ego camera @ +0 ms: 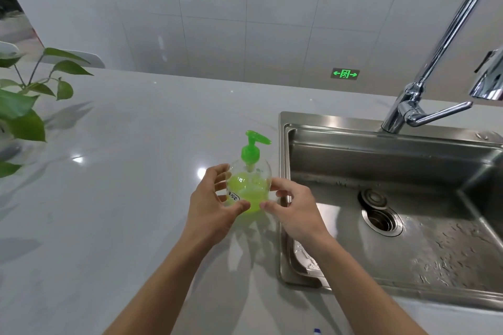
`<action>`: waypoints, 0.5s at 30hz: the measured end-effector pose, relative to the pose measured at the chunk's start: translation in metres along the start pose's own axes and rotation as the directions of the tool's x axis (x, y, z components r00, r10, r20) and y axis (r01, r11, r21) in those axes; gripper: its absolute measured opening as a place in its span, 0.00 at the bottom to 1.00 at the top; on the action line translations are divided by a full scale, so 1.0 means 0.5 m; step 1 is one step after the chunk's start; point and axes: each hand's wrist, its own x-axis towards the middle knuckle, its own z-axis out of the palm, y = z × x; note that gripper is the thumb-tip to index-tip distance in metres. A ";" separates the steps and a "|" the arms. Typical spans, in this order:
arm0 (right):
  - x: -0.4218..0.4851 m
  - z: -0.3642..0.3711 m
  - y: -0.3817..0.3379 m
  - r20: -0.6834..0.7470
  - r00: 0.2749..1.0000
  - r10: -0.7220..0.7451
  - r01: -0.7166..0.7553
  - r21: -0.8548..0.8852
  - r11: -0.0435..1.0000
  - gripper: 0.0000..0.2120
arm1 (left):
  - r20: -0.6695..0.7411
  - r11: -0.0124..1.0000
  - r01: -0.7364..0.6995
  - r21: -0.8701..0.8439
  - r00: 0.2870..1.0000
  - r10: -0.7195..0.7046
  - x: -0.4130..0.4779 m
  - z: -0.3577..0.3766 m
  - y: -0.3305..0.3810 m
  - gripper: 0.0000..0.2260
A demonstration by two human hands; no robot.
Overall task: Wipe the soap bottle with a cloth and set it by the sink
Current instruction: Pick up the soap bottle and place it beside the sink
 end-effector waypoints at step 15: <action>-0.007 -0.008 -0.004 -0.045 0.998 0.047 -0.051 -0.084 0.995 0.21 | 0.068 1.000 0.007 -0.013 0.998 -0.007 0.010 0.016 -0.025 0.33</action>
